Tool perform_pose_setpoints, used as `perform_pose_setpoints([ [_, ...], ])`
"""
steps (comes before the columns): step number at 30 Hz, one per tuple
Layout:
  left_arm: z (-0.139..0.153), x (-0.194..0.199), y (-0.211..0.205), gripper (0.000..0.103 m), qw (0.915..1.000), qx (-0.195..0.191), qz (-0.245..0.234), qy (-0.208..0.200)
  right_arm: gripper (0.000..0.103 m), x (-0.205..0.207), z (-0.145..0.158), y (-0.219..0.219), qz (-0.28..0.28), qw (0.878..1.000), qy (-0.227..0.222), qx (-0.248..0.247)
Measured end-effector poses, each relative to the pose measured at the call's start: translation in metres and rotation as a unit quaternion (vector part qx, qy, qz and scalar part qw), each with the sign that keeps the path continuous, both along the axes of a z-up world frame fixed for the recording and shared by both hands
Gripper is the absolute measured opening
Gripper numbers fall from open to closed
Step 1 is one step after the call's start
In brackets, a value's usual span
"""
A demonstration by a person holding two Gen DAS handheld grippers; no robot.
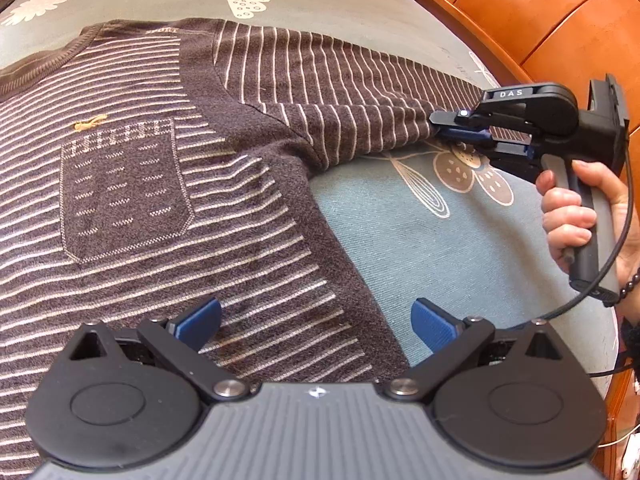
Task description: Fold clothes
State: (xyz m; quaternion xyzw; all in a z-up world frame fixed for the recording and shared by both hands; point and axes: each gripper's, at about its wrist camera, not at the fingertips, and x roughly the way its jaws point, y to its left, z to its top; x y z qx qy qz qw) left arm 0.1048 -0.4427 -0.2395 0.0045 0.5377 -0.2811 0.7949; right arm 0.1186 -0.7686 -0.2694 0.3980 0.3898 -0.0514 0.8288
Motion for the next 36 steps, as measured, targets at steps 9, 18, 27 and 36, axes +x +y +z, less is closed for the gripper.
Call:
perform_pose_setpoints([
  [9,-0.003,0.009,0.008,0.1,0.9998,0.013,-0.003,-0.015,0.031,-0.005,-0.01,0.054,0.137,0.988,0.025,0.06],
  [18,-0.008,0.005,0.014,0.1,0.9998,0.012,0.008,-0.012,0.042,0.01,-0.012,0.108,0.144,0.988,0.02,0.049],
  [27,-0.008,0.003,0.016,0.1,0.9998,0.012,0.008,-0.012,0.006,0.023,-0.004,0.123,0.169,0.985,0.022,-0.03],
  [36,-0.007,0.004,0.012,0.1,0.9989,0.038,0.006,-0.025,0.016,0.029,0.017,0.108,0.208,0.976,0.019,-0.062],
])
